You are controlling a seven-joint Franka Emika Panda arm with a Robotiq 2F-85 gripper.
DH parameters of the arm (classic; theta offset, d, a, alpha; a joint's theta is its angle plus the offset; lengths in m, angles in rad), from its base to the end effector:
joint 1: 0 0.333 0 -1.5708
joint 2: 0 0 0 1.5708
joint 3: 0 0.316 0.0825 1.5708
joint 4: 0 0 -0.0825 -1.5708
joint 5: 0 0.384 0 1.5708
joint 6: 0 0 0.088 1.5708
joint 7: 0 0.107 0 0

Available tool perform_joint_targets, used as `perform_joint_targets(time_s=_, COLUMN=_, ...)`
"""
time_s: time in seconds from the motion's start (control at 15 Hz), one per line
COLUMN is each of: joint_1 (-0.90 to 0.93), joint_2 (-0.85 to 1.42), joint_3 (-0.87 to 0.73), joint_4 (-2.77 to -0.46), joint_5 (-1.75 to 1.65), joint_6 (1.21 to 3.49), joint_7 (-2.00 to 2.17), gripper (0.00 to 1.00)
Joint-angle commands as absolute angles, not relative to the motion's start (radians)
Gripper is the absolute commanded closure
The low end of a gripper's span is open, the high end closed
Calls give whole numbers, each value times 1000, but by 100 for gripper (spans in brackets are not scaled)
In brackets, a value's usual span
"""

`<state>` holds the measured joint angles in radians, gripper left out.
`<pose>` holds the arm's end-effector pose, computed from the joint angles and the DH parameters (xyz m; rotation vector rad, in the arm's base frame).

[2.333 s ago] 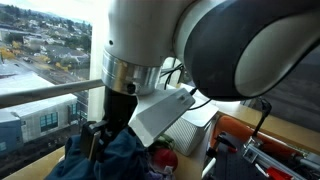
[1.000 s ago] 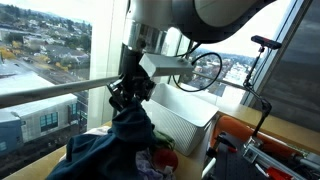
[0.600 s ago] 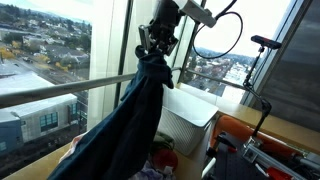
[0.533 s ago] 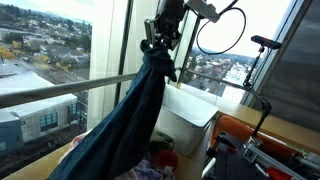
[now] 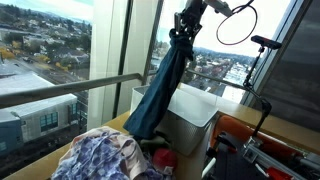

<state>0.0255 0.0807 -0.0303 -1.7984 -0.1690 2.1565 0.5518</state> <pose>0.6127 -0.0092 0.5252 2.9430 -0.7237 0.4711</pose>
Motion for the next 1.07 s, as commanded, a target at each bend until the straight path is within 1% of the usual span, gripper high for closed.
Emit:
perform_joint_targets(time_s=0.0, joint_1=-12, joint_2=54, joint_3=-54, joint_4=-1778, joint_5=-144, joint_6=2130, joint_7=521, gripper=95)
perform_joint_targets(time_s=0.73, joint_1=-85, joint_2=-2, joint_3=-89, joint_4=-1622, joint_5=-149, joint_6=2080, joint_7=471, gripper=95)
perform_joint_targets(time_s=1.0, joint_1=-75, joint_2=-18, joint_3=-76, joint_4=-1677, joint_5=-147, joint_6=2110, joint_7=484, gripper=95)
